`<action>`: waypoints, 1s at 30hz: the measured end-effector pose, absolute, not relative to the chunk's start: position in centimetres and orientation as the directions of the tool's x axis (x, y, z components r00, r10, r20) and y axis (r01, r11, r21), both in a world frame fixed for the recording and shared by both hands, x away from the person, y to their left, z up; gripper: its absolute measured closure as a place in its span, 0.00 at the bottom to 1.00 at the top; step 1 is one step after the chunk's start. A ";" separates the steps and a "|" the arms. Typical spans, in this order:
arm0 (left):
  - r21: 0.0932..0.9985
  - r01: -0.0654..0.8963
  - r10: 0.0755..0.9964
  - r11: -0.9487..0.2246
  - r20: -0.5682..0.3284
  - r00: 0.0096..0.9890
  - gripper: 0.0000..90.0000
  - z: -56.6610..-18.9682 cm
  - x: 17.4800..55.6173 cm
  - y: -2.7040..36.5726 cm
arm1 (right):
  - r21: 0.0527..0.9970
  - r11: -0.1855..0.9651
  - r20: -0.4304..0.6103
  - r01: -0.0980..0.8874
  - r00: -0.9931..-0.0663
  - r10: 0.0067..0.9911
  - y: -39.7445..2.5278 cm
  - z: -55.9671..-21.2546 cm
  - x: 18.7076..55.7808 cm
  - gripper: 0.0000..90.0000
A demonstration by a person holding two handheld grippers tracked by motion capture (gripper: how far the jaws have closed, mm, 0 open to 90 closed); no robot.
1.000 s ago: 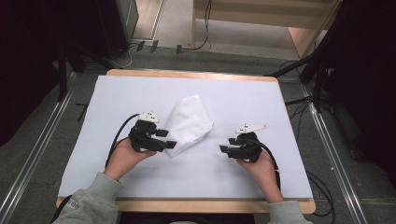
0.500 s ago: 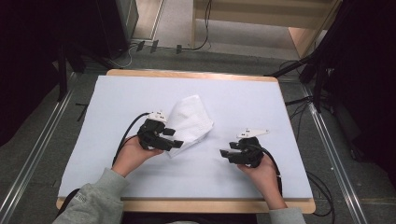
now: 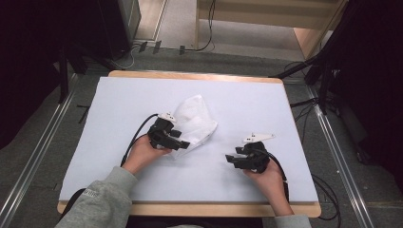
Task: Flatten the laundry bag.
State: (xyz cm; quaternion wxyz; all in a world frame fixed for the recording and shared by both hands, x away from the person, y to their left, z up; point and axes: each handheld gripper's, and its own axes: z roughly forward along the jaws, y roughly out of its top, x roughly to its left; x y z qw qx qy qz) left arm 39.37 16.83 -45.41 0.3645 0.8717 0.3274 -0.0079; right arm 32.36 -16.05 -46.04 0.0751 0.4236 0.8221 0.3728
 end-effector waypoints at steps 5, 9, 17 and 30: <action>0.636 0.556 0.560 -0.534 -0.226 0.797 0.33 -45.9 39.3 16.4 | 0.670 0.367 0.190 0.645 -0.628 0.755 -16.0 -46.1 32.4 0.51; 0.641 0.538 0.568 -0.548 -0.187 0.802 0.31 -46.0 39.0 15.9 | 0.670 0.375 0.182 0.641 -0.631 0.754 -16.0 -46.2 32.4 0.50; 0.638 0.525 0.626 -0.563 -0.086 0.775 0.68 -45.7 38.8 15.9 | 0.673 0.367 0.185 0.643 -0.626 0.758 -15.9 -46.1 32.4 0.50; 0.721 0.605 0.642 -0.338 -0.293 0.708 0.96 -42.8 39.5 19.3 | 0.693 0.368 0.191 0.619 -0.650 0.735 -14.5 -46.1 32.7 0.54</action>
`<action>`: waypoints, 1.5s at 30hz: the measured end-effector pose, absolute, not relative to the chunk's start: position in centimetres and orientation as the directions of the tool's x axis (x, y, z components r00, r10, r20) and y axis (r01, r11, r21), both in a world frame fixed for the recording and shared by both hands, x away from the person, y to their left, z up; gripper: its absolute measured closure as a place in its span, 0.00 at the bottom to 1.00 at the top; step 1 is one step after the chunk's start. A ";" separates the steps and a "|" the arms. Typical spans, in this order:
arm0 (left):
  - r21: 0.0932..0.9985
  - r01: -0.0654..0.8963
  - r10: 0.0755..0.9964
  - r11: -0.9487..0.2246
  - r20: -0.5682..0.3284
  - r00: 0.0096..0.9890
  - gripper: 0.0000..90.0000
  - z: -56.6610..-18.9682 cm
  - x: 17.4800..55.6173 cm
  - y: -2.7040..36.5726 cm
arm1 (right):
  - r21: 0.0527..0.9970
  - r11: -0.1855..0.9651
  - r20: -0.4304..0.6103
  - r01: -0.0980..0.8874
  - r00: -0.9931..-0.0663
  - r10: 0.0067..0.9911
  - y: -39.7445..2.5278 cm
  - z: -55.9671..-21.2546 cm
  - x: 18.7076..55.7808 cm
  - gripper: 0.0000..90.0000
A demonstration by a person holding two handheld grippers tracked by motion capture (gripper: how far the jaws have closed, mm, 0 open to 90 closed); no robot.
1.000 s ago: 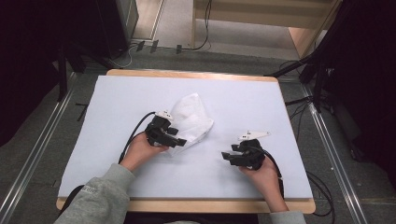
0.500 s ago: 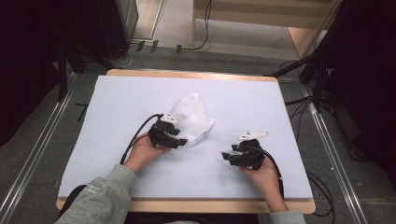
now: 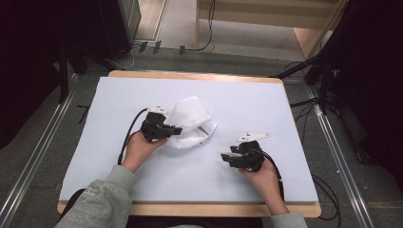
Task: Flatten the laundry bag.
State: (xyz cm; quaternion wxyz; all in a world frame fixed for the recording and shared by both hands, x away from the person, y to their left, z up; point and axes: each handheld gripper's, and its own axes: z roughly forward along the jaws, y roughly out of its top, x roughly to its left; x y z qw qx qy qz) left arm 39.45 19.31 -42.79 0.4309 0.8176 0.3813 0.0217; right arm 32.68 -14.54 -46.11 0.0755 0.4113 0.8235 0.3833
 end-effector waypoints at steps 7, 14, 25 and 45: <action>0.739 0.634 0.645 -0.229 -0.372 0.667 0.96 -42.3 39.6 21.6 | 0.694 0.380 0.185 0.612 -0.661 0.728 -13.6 -46.2 33.2 0.55; 0.735 0.649 0.686 -0.194 -0.371 0.626 0.96 -42.2 39.5 23.5 | 0.701 0.386 0.175 0.599 -0.670 0.721 -13.0 -46.4 33.9 0.55; 0.701 0.695 0.741 -0.160 -0.380 0.553 0.93 -42.9 39.5 26.3 | 0.705 0.405 0.167 0.582 -0.691 0.703 -11.7 -46.4 34.7 0.56; 0.659 0.743 0.799 -0.120 -0.380 0.466 0.85 -44.0 38.7 29.4 | 0.710 0.423 0.161 0.563 -0.714 0.681 -10.0 -46.0 35.9 0.56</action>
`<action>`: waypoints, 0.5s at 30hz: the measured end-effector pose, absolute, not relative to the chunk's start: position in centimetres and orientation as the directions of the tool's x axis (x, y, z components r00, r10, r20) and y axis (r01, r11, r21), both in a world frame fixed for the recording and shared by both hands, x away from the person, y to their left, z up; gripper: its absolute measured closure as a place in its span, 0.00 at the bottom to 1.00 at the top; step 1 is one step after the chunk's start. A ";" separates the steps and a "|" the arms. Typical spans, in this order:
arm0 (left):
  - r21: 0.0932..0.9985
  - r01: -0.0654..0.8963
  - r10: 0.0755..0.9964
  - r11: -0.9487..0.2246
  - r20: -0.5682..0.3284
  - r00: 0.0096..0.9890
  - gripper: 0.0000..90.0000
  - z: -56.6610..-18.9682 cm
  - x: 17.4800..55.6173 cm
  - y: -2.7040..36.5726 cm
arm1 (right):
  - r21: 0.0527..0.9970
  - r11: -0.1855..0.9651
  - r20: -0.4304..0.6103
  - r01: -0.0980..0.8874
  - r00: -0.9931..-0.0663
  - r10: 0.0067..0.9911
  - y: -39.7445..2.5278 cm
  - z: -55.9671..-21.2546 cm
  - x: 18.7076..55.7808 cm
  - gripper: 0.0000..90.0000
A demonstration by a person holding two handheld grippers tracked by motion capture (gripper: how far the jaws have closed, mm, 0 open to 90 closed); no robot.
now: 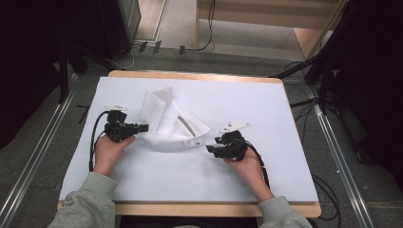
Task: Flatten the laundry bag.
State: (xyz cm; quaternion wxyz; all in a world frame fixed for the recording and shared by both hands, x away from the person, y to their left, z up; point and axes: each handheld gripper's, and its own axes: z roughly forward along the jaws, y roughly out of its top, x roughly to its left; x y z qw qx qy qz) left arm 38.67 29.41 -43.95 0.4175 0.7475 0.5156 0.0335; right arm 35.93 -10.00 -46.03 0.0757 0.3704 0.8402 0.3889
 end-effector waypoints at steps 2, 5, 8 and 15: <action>0.657 0.745 0.804 -0.117 -0.377 0.460 0.82 -44.0 38.5 29.6 | 0.714 0.427 0.156 0.555 -0.721 0.675 -10.0 -46.0 36.1 0.56; 0.650 0.751 0.810 -0.118 -0.374 0.451 0.78 -44.1 38.3 30.0 | 0.713 0.424 0.160 0.559 -0.718 0.678 -9.9 -45.9 36.3 0.56; 0.647 0.754 0.816 -0.115 -0.371 0.443 0.73 -44.1 38.2 30.2 | 0.716 0.424 0.160 0.555 -0.721 0.674 -9.8 -45.8 36.5 0.56; 0.648 0.755 0.832 -0.099 -0.362 0.420 0.66 -44.1 37.3 31.3 | 0.721 0.428 0.160 0.545 -0.732 0.662 -9.0 -45.6 36.9 0.55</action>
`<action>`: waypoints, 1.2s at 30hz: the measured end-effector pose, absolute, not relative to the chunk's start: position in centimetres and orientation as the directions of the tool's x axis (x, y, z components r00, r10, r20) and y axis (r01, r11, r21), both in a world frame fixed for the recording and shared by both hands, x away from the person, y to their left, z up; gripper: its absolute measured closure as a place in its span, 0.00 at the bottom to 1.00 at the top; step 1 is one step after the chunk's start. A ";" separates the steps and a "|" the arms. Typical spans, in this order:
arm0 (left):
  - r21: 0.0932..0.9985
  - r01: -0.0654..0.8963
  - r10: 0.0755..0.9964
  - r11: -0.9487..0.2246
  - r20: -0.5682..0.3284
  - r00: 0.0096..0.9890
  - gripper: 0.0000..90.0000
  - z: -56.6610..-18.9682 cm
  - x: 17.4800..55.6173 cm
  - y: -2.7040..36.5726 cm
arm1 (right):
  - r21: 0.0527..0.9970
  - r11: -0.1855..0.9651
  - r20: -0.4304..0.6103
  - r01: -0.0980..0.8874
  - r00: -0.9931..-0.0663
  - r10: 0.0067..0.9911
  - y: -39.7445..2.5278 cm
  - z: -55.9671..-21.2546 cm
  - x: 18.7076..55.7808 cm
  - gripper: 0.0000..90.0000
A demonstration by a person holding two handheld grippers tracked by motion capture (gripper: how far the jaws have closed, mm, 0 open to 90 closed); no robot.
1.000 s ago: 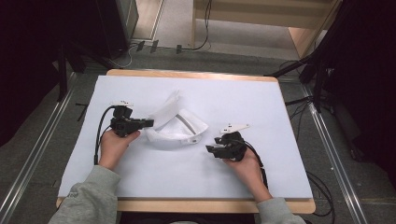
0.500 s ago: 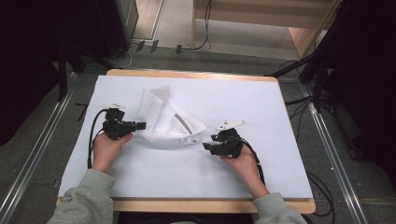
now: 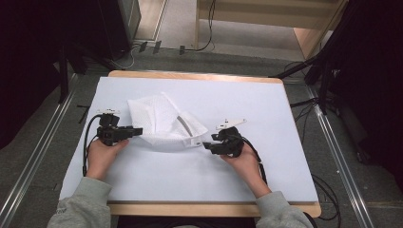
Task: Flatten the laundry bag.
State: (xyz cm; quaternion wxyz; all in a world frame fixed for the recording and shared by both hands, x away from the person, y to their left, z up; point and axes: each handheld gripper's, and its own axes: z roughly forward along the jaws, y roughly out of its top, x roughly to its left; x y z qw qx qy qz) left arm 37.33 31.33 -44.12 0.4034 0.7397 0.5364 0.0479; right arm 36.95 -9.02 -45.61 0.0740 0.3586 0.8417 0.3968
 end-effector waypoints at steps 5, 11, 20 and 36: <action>0.652 0.753 0.840 -0.089 -0.358 0.409 0.62 -44.1 36.7 32.0 | 0.734 0.416 0.161 0.536 -0.733 0.661 -8.8 -45.2 37.5 0.55; 0.657 0.751 0.848 -0.065 -0.360 0.388 0.57 -44.1 36.1 32.8 | 0.758 0.383 0.185 0.528 -0.738 0.649 -8.5 -44.8 38.4 0.52; 0.662 0.748 0.862 -0.047 -0.352 0.366 0.55 -44.0 35.5 33.8 | 0.785 0.370 0.179 0.496 -0.754 0.632 -7.1 -43.9 39.5 0.50; 0.666 0.744 0.866 -0.052 -0.341 0.366 0.54 -44.0 35.3 34.0 | 0.712 0.417 0.202 0.566 -0.733 0.650 -5.1 -45.6 40.7 0.89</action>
